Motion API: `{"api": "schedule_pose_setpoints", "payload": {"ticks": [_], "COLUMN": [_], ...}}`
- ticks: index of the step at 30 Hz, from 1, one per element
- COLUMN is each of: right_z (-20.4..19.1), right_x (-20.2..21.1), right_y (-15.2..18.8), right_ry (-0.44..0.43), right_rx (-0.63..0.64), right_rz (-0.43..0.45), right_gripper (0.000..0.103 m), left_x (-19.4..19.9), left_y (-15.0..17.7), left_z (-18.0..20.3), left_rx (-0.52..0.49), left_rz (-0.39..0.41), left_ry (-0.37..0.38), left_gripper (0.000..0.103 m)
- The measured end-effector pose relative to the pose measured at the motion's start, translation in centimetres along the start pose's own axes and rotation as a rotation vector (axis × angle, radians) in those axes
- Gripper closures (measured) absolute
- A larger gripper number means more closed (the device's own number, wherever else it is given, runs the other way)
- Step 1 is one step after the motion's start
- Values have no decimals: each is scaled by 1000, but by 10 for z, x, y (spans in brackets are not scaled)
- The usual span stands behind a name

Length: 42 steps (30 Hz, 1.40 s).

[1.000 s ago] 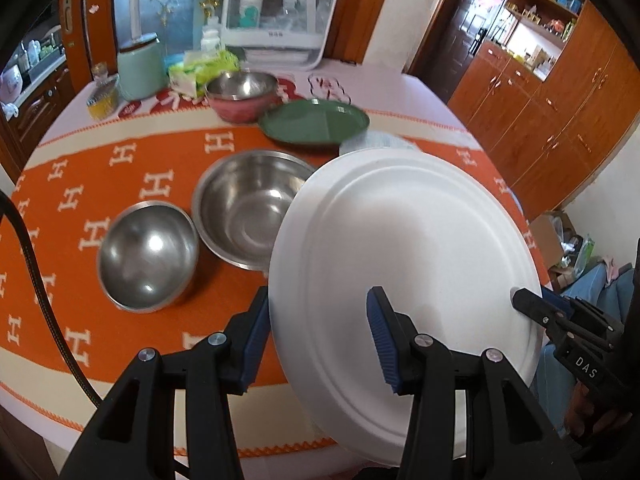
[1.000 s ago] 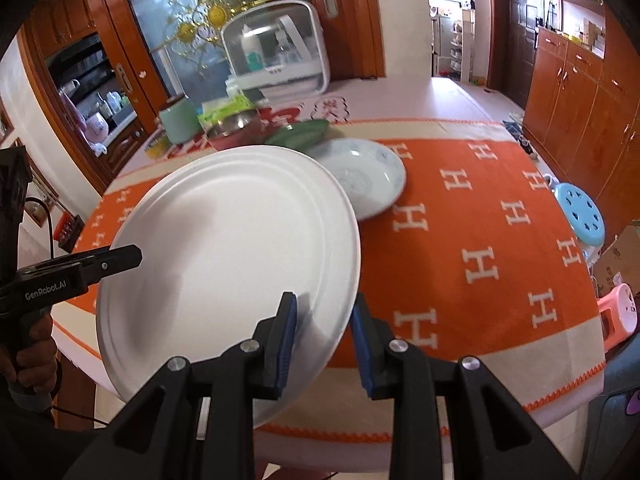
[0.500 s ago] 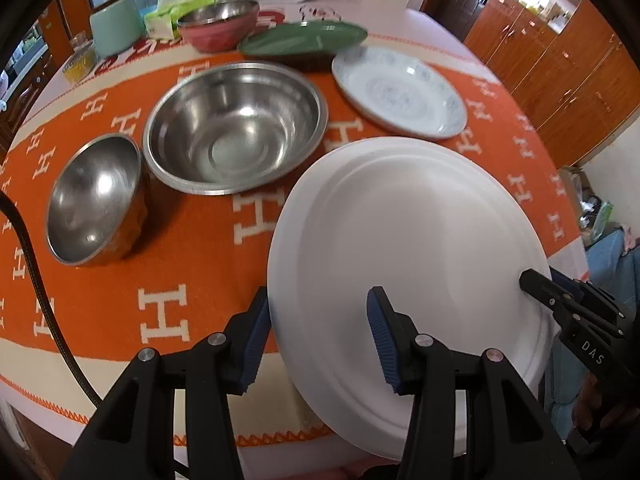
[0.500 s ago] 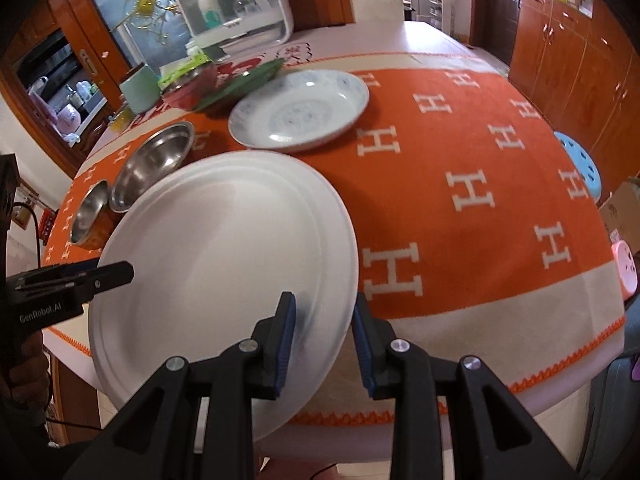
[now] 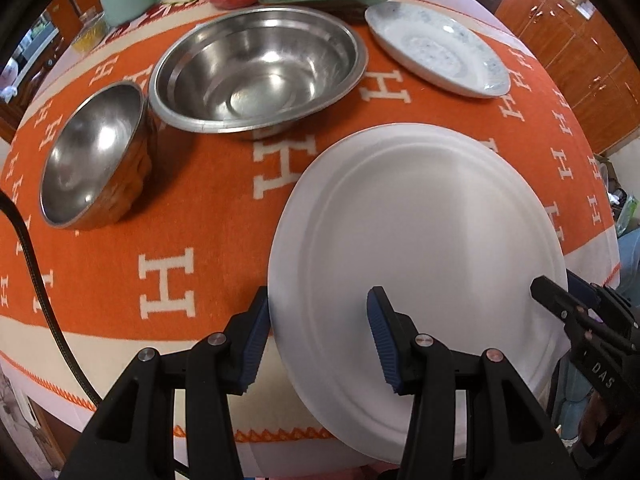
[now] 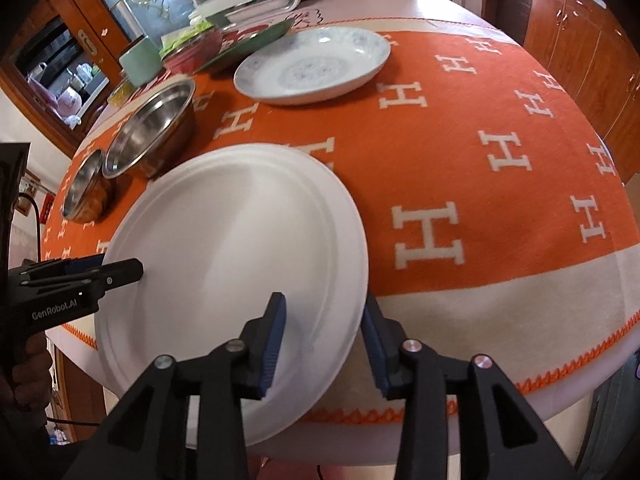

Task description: Organize plates and bowls

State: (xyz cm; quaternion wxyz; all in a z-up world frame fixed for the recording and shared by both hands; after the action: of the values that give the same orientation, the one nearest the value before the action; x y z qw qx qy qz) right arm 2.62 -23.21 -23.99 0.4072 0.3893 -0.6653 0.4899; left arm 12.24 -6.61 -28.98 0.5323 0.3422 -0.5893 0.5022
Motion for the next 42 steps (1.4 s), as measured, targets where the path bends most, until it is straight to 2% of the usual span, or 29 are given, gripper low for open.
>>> {"api": "schedule_pose_setpoints", "payload": {"ticks": [2,5,8,10,12,15,19,25,27,29,37,42], "right_z": [-1,-2,-3,-4,-5,-8,-13,-25,-30,-36,-71,-91], "right_x": [0,-3,-5,-3,-1,7,21,42,49,55,82,98], "right_y": [0,4,10,12,15,15,11,4,3,3,14,25], "right_ry": [-6,-21,-19,-17,-10,0,17,37,46,48,78,102], "right_rx": [-3,-13,-34,-41,-52,-65,-89,-125,-141,-154,-176,-175], "right_rz": [-6,-35,-61,-58,-58,-47,-6,62,88,113,250,335], "right_gripper": [60,55,54,52,48,47,47,46,37,36,35,35], "left_x": [-1,-1,1,2,6,17,37,65,74,82,106,114], "left_y": [1,6,12,13,13,10,0,-15,-15,-16,-13,-11], "left_z": [-1,-1,-2,-3,-5,-9,-10,-4,-5,-4,-17,-21], "left_rx": [6,-3,-6,-6,-5,-15,-52,-128,-153,-175,-253,-304], "left_rz": [-3,-18,-37,-47,-54,-47,3,84,105,121,196,235], "left_ry": [1,3,-3,5,20,20,41,87,102,122,178,206], "left_gripper": [53,52,52,51,44,44,36,33,32,32,30,26]}}
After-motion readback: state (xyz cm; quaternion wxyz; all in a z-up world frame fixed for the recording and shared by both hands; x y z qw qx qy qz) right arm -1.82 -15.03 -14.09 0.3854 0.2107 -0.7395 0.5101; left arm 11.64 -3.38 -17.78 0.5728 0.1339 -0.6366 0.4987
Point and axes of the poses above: each gripper's, at about its wrist camera, not at the fingertips, and x roughly against the way its jaws point, z to its right, y to its underside, the point moved 7 cm from there along -x, roughly the way its jaws point, and after that the axes turned 2 degrees about -x, right-handed, at the moved point
